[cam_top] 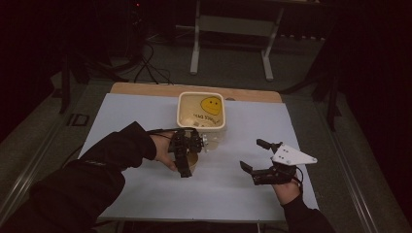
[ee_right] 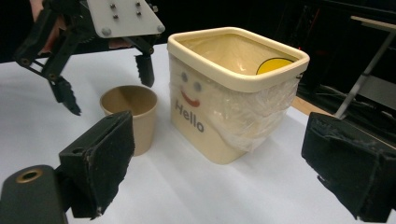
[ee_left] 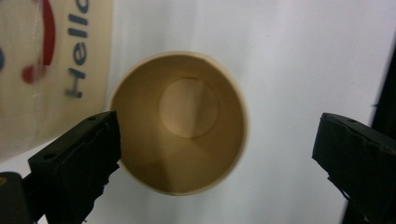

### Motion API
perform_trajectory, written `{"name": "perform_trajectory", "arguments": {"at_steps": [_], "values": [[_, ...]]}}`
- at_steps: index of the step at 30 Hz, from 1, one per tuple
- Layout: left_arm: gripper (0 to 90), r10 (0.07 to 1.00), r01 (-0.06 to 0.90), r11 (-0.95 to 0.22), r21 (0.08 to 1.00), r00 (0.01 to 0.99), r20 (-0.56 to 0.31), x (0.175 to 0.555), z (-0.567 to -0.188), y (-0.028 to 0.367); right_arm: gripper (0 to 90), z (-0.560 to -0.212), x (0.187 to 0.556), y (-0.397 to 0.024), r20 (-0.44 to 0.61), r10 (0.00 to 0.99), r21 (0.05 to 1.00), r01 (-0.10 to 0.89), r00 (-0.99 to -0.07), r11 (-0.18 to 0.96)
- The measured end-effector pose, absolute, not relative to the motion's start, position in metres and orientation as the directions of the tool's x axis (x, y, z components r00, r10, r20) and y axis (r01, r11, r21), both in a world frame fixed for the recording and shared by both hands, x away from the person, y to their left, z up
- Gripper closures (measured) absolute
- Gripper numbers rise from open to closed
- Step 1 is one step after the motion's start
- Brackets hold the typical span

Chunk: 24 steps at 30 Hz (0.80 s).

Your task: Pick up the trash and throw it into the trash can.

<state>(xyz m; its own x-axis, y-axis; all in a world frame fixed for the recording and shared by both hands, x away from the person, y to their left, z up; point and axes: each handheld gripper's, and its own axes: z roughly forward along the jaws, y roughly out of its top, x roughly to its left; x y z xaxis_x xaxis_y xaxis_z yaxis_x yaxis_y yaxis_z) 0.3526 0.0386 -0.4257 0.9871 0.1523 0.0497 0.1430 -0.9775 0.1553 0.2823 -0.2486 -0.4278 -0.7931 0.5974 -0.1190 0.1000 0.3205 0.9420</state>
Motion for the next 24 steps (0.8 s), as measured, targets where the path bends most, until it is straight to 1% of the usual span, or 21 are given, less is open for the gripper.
{"name": "perform_trajectory", "arguments": {"at_steps": [5, 12, 21, 22, 24], "values": [[2.2, 0.143, 0.130, -0.982, 0.139, 0.986, 0.087, 0.356, -0.432, 0.038, 9.4, -0.429, 0.282, -0.248, -0.119, 0.592, 0.940, 0.101, -0.797, 0.325], [2.2, 0.139, 0.125, -0.983, 0.132, 0.986, 0.096, 0.362, -0.437, 0.037, 9.4, -0.429, 0.283, -0.246, -0.119, 0.583, 0.938, 0.102, -0.804, 0.332], [8.6, 0.131, 0.121, -0.985, 0.122, 0.988, 0.081, 0.367, -0.441, 0.036, 9.4, -0.430, 0.282, -0.246, -0.123, 0.577, 0.936, 0.099, -0.807, 0.338], [11.9, 0.127, 0.117, -0.986, 0.121, 0.989, 0.076, 0.370, -0.443, 0.037, 9.4, -0.430, 0.282, -0.246, -0.120, 0.576, 0.935, 0.102, -0.809, 0.339], [13.7, 0.131, 0.123, -0.985, 0.125, 0.990, 0.059, 0.371, -0.444, 0.037, 9.4, -0.430, 0.282, -0.245, -0.119, 0.577, 0.934, 0.105, -0.808, 0.341]]}}
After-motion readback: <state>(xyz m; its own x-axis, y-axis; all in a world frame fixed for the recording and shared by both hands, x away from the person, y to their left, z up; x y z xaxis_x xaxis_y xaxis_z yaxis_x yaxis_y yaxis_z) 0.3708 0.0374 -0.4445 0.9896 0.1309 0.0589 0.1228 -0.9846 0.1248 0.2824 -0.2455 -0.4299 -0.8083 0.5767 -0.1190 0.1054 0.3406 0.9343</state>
